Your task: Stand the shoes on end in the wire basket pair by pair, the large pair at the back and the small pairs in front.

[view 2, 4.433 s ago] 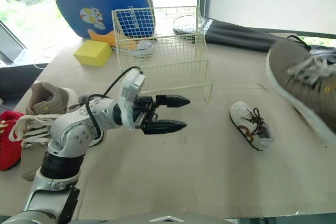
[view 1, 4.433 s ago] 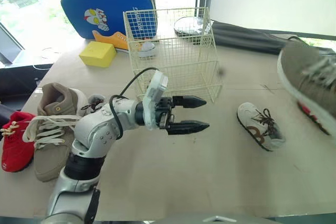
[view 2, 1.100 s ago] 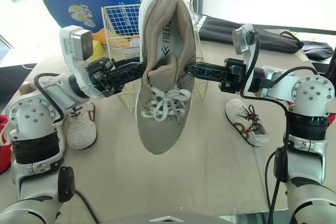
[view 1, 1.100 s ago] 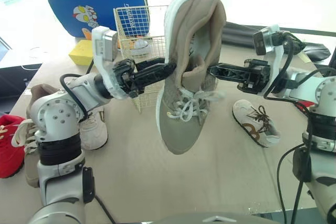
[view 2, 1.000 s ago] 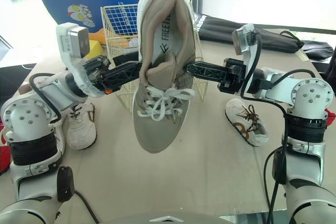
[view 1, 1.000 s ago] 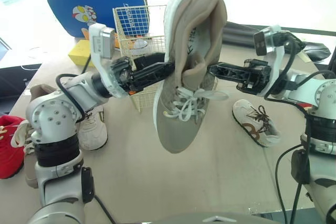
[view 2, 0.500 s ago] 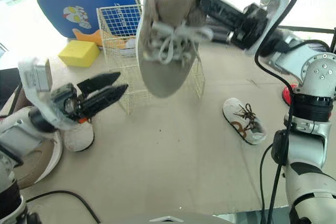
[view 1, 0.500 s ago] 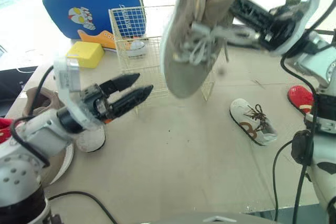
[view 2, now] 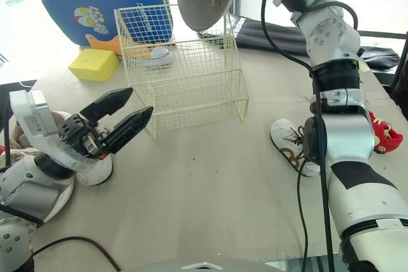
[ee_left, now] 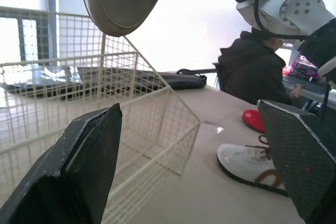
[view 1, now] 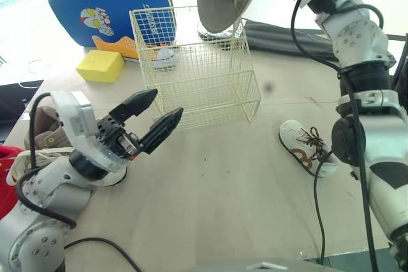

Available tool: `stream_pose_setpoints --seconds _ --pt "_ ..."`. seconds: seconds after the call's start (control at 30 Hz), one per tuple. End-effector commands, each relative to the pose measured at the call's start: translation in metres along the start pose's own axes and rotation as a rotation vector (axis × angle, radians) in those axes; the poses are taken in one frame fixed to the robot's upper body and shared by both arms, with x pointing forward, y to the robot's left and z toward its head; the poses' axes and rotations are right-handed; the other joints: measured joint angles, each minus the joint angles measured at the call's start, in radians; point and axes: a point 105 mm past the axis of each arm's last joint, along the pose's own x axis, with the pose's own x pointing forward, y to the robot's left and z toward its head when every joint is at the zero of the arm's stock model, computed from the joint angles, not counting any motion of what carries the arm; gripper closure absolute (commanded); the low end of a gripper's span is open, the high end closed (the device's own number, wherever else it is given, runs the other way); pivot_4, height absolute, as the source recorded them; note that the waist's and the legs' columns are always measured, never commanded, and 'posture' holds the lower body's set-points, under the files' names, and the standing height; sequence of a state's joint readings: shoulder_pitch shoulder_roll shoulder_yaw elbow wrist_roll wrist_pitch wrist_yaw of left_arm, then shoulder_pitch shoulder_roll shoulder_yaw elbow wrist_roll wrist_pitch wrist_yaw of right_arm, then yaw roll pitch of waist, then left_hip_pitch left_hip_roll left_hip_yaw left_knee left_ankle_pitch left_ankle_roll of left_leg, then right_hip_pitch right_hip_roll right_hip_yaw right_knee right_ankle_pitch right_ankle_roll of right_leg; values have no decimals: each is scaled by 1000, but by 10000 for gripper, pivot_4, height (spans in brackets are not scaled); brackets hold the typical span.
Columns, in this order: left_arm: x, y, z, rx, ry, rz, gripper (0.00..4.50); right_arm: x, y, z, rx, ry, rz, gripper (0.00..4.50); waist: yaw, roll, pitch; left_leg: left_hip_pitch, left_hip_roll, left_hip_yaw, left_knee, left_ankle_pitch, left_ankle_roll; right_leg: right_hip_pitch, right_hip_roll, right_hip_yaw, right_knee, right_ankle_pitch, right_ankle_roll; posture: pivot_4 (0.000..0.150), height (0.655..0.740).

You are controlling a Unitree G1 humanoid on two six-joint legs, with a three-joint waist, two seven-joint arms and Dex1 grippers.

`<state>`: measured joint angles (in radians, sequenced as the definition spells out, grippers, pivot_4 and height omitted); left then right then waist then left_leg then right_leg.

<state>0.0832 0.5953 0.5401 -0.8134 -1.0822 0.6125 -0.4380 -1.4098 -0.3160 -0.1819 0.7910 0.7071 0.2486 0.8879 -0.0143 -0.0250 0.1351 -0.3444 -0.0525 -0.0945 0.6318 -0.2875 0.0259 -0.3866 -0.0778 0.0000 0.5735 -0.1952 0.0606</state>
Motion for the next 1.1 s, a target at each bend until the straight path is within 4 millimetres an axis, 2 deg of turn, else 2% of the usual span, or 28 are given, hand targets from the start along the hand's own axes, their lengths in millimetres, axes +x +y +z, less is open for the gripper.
stream_pose_setpoints --seconds 0.03,0.23,0.37,0.67,0.9,1.1 --pt "0 6 10 78 -58 58 96 16 12 17 -145 -63 102 45000 -2 0 0 0 0 0 0 0 0 0 0 0 0 0 0 1500 7400" --pt "2 5 13 82 -101 81 96 23 12 4 -185 -50 127 45000 -1 0 0 0 0 2 1 0 0 0 0 1 0 1 -3 1500 7400" --pt "1 2 11 87 -114 89 96 24 5 -9 -276 -23 58 45000 -3 0 0 0 0 2 1 0 0 0 1 1 0 2 -3 1500 7400" --pt "2 0 13 91 -137 98 96 21 -3 -29 -325 18 -17 45000 -4 0 0 0 1 2 0 0 -1 0 2 1 0 2 -4 1500 7400" --pt "4 1 12 88 -142 92 96 -4 -11 -83 -225 215 -16 45000 -2 0 0 1 1 2 1 0 -1 0 2 1 0 2 -4 1500 7400" --pt "4 -1 9 71 -132 83 96 -15 -1 -104 -94 316 92 45000 -3 0 -1 1 2 2 1 0 -1 1 4 3 0 2 -5 1500 7400"
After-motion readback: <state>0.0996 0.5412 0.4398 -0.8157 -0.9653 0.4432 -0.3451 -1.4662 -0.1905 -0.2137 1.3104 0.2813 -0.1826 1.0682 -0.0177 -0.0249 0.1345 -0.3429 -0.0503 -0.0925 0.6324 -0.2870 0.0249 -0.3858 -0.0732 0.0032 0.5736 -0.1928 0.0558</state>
